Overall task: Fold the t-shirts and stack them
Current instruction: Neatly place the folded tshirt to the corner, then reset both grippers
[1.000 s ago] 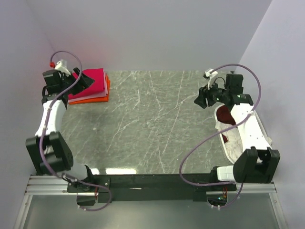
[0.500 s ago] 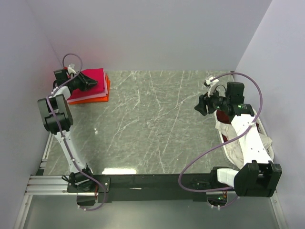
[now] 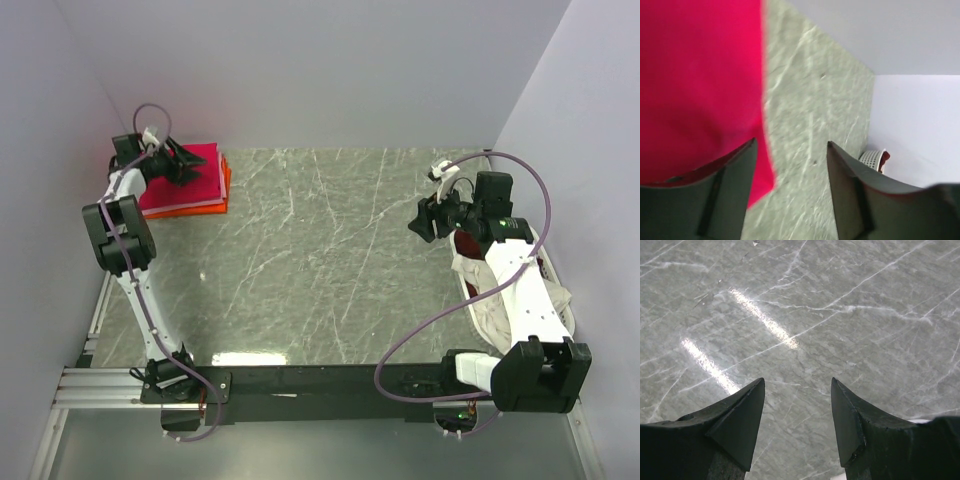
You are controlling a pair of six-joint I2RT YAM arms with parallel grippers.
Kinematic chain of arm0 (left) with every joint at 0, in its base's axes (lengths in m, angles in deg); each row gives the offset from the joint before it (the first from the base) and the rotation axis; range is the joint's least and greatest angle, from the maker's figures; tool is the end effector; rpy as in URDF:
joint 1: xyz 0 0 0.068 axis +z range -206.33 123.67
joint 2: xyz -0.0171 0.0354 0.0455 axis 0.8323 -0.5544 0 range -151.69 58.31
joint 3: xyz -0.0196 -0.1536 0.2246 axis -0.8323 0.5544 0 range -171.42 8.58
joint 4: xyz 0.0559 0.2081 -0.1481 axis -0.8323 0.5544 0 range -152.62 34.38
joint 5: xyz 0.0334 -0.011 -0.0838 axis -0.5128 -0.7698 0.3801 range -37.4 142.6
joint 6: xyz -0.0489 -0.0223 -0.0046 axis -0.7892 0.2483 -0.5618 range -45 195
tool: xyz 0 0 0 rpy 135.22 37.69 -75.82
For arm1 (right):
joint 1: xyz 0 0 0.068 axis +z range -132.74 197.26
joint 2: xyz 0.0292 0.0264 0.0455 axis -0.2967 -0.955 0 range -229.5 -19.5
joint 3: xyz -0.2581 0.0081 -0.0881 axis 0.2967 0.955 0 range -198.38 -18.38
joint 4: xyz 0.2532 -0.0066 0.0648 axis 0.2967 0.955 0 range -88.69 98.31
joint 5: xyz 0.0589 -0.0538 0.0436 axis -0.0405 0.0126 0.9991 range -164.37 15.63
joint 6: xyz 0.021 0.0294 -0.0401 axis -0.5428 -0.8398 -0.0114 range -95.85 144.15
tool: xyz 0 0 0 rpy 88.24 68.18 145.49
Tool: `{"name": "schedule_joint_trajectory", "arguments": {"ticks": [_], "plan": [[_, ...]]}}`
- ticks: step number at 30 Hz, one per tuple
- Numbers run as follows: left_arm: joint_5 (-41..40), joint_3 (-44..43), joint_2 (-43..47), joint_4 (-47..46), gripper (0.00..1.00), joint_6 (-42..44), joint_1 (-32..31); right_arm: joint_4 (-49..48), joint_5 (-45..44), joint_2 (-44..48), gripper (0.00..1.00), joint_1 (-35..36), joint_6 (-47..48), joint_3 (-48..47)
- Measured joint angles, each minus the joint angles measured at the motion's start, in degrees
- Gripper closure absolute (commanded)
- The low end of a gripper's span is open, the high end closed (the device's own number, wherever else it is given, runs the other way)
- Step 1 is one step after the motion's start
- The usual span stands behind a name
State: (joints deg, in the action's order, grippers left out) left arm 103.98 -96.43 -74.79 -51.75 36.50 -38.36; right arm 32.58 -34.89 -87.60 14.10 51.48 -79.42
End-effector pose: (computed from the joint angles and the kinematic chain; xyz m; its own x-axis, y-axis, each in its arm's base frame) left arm 0.5028 0.1338 0.1834 -0.7079 -0.6381 -0.3029 -0.0708 0.4907 -0.8684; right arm 0.2526 0.0087 0.3249 -0.3410 -0.3361 -0.8779 -0.6889 0.7248 -0.0098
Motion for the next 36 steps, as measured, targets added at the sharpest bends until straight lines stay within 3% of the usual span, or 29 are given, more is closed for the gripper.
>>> {"name": "schedule_joint_trajectory", "arguments": {"ticks": [5,7,12,14,16,19,26,36], "plan": [[-1.90,-4.33,8.13,5.14,0.21,1.70,0.00,0.02,-0.83,0.09,0.35,0.00,0.00,0.00],[-4.79,-2.12,15.98,6.16,0.03,3.82,-0.04,-0.07,-2.19,0.48,0.28,0.00,-0.11,0.04],[-14.80,12.81,42.77,5.75,0.00,9.97,-3.28,-2.78,-10.34,5.95,0.16,-0.17,-2.82,2.95],[-17.97,19.76,53.31,3.32,0.01,12.17,-7.48,-3.85,-14.47,9.20,0.02,-0.68,-5.38,3.80],[-18.80,27.80,61.64,1.16,0.01,13.66,-10.95,-5.49,-18.64,12.00,0.00,-1.66,-8.26,4.26],[-21.92,39.17,70.99,0.00,0.00,14.25,-11.28,-10.23,-25.73,18.29,0.00,-3.50,-14.67,6.67],[-26.01,58.86,82.53,-1.60,0.01,13.90,-10.84,-15.74,-38.77,29.33,0.00,-4.13,-27.04,12.11],[-33.59,62.73,88.21,0.63,0.00,19.80,-18.40,-17.57,-46.71,32.76,0.00,-4.13,-30.47,18.03]]}}
